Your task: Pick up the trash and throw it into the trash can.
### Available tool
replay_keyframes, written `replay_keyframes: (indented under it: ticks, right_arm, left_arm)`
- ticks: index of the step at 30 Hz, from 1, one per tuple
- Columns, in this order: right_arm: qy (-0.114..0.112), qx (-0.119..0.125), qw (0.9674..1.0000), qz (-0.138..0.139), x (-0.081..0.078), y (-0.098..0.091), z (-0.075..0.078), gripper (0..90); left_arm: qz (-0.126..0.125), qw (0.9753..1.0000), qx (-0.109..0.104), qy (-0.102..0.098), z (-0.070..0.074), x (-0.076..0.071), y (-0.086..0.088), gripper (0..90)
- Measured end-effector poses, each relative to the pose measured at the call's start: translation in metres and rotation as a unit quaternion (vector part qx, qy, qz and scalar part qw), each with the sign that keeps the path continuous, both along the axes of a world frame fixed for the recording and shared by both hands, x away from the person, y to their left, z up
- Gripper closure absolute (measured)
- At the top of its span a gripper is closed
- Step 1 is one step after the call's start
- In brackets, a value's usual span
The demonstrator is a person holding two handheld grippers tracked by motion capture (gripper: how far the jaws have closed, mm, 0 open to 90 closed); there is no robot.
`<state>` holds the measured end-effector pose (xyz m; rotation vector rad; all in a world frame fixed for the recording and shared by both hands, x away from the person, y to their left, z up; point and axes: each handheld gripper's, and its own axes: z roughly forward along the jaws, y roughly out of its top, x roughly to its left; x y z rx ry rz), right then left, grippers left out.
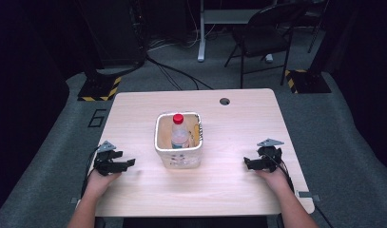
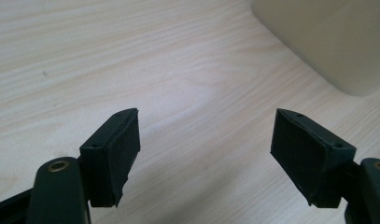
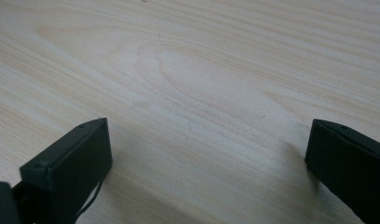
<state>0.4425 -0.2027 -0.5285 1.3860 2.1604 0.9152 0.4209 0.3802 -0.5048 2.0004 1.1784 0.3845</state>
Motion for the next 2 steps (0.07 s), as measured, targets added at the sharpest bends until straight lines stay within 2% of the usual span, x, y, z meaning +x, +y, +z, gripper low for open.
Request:
replay_keyframes:
  ticks: [2]
  right_arm:
    - [0.0,0.0,1.0,0.0,0.0,0.0,0.0,0.0]
  left_arm:
    - [0.003,1.0,0.002,0.007,-0.0034,0.0003,0.0009,23.8]
